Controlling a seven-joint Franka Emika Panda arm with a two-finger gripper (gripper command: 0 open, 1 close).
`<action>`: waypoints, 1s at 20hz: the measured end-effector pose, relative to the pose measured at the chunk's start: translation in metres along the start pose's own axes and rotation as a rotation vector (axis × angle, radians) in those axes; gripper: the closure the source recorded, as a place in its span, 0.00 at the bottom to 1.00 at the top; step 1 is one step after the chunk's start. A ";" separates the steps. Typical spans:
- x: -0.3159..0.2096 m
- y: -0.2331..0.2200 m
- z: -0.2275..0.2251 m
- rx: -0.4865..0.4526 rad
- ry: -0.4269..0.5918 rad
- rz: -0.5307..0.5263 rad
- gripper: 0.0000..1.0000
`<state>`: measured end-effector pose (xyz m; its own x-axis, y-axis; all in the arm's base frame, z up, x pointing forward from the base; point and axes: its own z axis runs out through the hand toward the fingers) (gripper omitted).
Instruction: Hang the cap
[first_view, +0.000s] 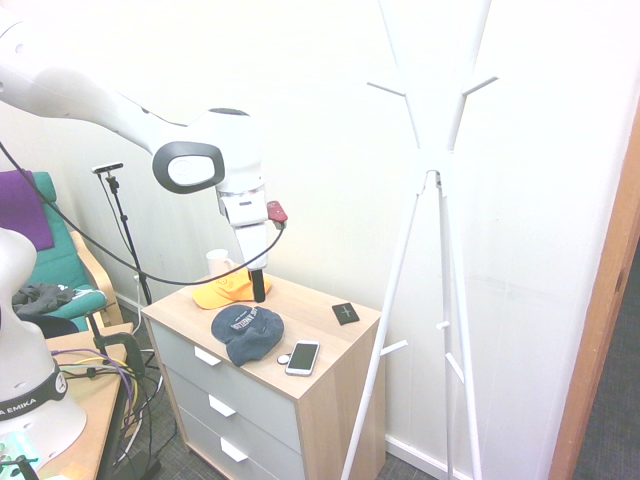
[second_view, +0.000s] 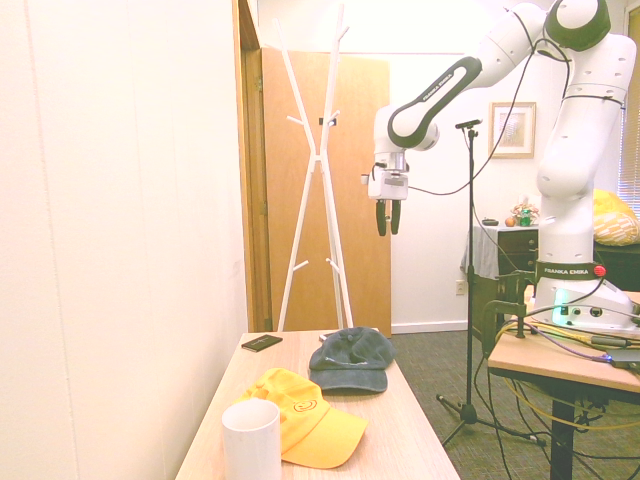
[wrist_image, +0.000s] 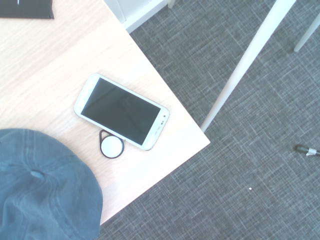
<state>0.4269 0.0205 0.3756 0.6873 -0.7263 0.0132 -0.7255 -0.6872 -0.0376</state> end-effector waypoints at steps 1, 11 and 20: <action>0.000 0.000 0.001 -0.002 0.000 0.001 0.00; -0.057 -0.077 0.041 -0.039 0.052 -0.099 0.00; -0.109 -0.164 0.137 -0.113 0.081 -0.245 0.00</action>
<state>0.4754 0.2147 0.2431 0.8408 -0.5342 0.0882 -0.5407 -0.8366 0.0881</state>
